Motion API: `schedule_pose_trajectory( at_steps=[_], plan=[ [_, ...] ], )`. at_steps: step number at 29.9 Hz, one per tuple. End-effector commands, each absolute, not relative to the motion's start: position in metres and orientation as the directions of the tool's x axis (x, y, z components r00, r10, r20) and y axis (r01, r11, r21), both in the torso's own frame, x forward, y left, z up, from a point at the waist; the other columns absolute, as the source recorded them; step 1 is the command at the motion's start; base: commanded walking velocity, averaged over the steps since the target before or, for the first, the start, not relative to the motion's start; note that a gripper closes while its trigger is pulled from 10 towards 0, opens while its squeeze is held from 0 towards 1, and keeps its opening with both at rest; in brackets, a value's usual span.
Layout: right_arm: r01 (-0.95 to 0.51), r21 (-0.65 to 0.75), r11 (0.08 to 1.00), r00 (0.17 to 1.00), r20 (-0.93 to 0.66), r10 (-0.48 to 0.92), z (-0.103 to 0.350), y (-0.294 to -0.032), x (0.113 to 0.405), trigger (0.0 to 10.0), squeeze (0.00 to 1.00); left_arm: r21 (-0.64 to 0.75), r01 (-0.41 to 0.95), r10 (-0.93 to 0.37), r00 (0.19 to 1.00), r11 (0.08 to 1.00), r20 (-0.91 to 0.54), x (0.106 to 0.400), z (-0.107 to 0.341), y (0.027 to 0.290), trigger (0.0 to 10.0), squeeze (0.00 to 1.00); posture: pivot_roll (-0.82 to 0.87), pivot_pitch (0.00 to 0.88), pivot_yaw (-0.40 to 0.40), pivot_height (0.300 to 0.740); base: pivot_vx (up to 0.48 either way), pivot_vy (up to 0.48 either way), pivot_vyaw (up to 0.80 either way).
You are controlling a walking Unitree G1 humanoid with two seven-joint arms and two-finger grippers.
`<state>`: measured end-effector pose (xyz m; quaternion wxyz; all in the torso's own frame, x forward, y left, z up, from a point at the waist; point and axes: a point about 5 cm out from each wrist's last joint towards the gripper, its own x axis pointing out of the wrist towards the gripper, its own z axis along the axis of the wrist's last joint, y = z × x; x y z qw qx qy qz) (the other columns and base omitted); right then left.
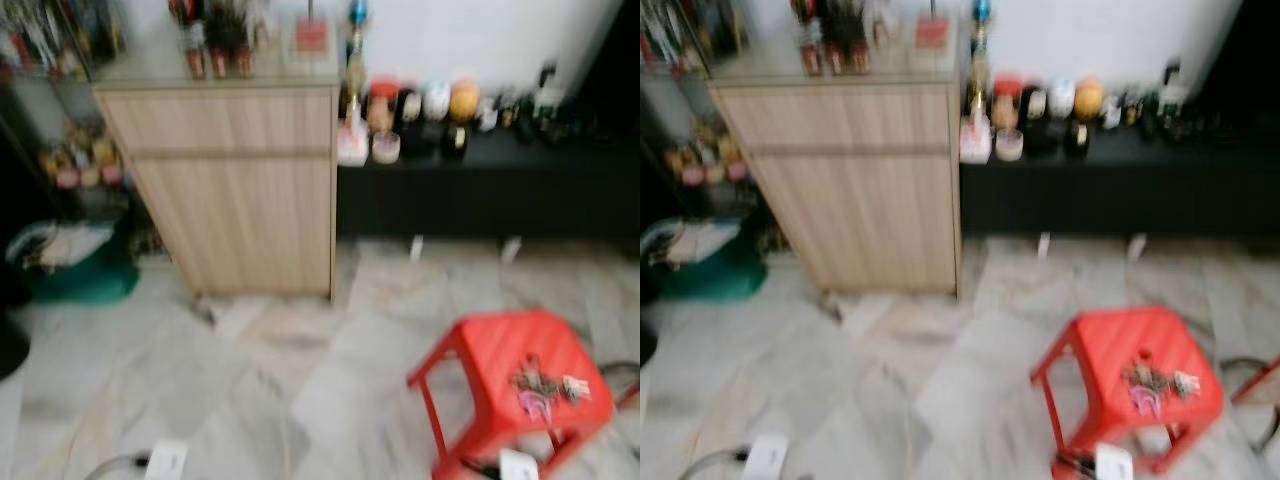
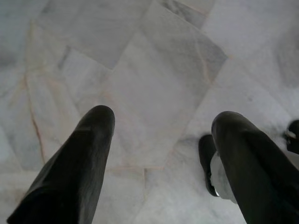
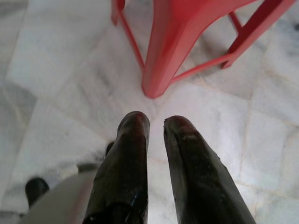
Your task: Hang keys on a hook
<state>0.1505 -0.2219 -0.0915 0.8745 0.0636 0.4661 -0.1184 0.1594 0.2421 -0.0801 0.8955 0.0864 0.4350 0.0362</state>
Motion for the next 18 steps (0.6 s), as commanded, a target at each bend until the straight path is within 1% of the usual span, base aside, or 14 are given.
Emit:
schedule_pose_trajectory(
  at_steps=[1, 13, 16, 18],
  plan=[
    [0.268, 0.007, 0.963, 0.523, -0.841, -0.139, -0.0942, -0.2187, 0.1454, 10.0, 0.00, 0.192, 0.017, 0.145, 0.590, 0.981, -0.794, 0.1507, -0.0835, 0.2447, 10.0, 0.00, 0.02, 0.000, 0.011, 0.740, 0.000, 0.000, -0.71],
    [0.262, 0.009, 0.965, 0.525, -0.840, -0.135, -0.0940, -0.2189, 0.1457, 10.0, 0.00, 0.202, 0.033, 0.144, 0.588, 0.979, -0.796, 0.1509, -0.0834, 0.2449, 10.0, 0.00, 0.02, 0.000, 0.010, 0.740, 0.000, 0.000, -0.71],
    [0.262, 0.029, 0.965, 0.540, -0.833, -0.122, -0.0934, -0.2182, 0.1469, 10.0, 0.00, 0.212, 0.053, 0.141, 0.589, 0.976, -0.796, 0.1518, -0.0830, 0.2448, 10.0, 0.00, 0.02, 0.000, 0.011, 0.740, 0.000, 0.000, 0.00],
    [0.262, 0.028, 0.965, 0.541, -0.832, -0.123, -0.0933, -0.2184, 0.1471, 10.0, 0.00, 0.213, 0.056, 0.140, 0.589, 0.975, -0.796, 0.1520, -0.0830, 0.2447, 10.0, 0.00, 0.02, 0.000, 0.011, 0.740, 0.000, -0.358, 0.00]
  ],
)
